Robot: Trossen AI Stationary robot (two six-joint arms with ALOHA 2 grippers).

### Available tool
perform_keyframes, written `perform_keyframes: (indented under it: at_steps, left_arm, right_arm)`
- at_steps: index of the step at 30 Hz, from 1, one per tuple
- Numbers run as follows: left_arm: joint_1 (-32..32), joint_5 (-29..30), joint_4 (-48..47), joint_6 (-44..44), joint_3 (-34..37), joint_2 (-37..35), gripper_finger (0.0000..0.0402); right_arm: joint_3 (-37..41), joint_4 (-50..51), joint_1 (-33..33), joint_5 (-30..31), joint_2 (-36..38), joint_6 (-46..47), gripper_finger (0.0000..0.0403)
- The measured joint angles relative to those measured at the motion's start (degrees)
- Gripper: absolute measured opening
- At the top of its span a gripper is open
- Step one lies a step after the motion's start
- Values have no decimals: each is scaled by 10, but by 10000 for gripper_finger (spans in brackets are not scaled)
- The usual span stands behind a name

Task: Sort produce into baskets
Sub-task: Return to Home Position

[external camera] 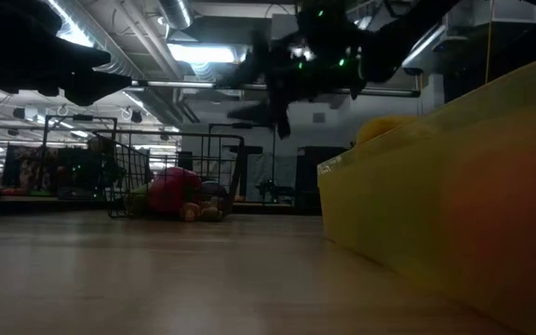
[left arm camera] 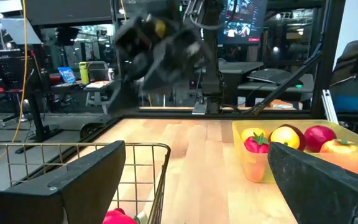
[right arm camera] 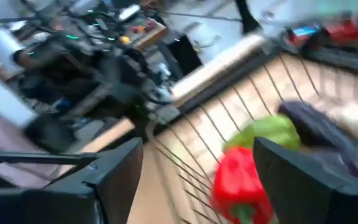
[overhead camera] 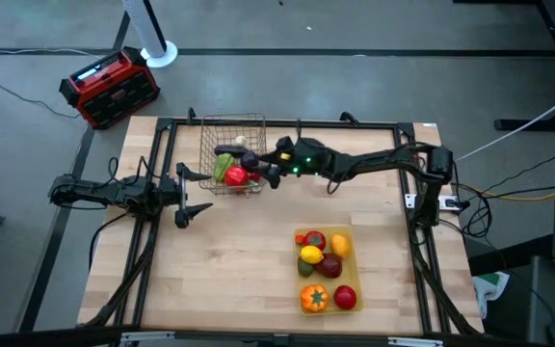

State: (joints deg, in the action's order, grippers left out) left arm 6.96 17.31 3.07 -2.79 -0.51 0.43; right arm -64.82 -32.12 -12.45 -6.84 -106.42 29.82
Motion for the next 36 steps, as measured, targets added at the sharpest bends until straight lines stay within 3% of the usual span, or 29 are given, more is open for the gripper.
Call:
perform_keyframes:
  at_steps: [8, 14, 24, 29, 36]
  left_arm:
    - [0, 0, 0, 0, 0, 0, 392]
    - [0, 0, 0, 0, 0, 0, 392]
    - [0, 0, 0, 0, 0, 0, 392]
    - [0, 0, 0, 0, 0, 0, 392]
    - [0, 0, 0, 0, 0, 0, 392]
  right_arm:
    - [-1, 116, 0, -18, 155, -126, 224]
    - [-1, 281, 0, -18, 305, -210, 164]
    - [0, 523, 0, -17, 524, -233, 63]
    - [41, 567, 0, -17, 610, -258, 11]
    - [174, 552, 0, -2, 724, -268, 21]
